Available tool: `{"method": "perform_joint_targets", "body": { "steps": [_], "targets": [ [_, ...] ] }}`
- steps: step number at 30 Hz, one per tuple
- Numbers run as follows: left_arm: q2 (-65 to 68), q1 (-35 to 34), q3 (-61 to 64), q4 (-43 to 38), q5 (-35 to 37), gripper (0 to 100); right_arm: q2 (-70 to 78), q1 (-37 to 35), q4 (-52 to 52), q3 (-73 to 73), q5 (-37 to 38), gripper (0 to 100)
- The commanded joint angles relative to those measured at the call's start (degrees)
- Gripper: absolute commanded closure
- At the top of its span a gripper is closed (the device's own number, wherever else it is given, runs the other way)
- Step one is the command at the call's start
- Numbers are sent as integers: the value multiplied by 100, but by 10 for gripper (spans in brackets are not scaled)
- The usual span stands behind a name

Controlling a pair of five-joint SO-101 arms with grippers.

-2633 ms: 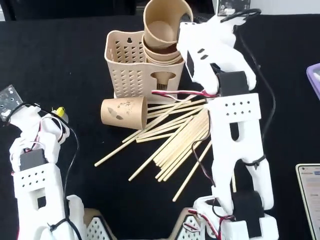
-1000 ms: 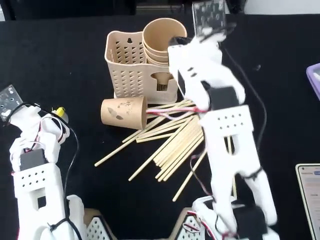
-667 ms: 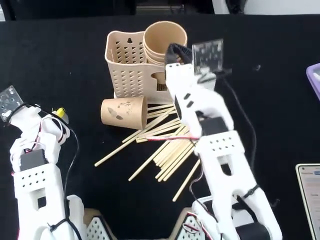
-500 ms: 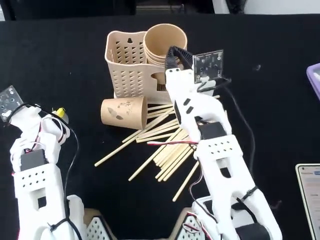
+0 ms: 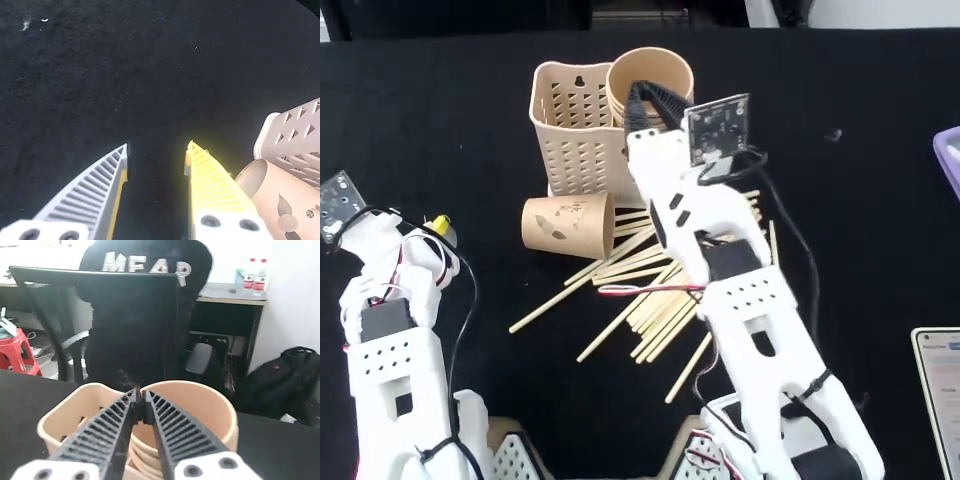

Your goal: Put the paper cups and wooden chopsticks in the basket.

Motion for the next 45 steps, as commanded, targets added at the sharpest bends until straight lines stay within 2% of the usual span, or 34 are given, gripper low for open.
{"method": "perform_joint_targets", "body": {
  "steps": [1,10,19,22,29,31,33,36,41,45],
  "targets": [
    [-105,48,-48,-88,9,812,-119,-88,-97,154,62,987],
    [-105,48,-48,-88,9,812,-145,-53,-132,681,70,987],
    [-105,48,-48,-88,9,812,-198,-53,18,-567,70,987],
    [-105,48,-48,-88,9,812,-488,-53,967,-892,70,987],
    [-105,57,-48,-88,9,812,-2088,-290,4132,-892,70,985],
    [-105,57,-48,-88,18,812,-2554,-633,4862,-611,70,953],
    [-105,57,-48,-88,26,812,-2932,-1037,5257,-136,70,874],
    [-105,57,-48,-88,26,812,-3125,-1459,4914,892,26,772],
    [-105,48,-48,-88,18,812,-2835,-2040,3095,2466,-308,766],
    [-105,48,-48,-88,9,812,-2211,-2057,2198,2677,-712,766]
  ]
}}
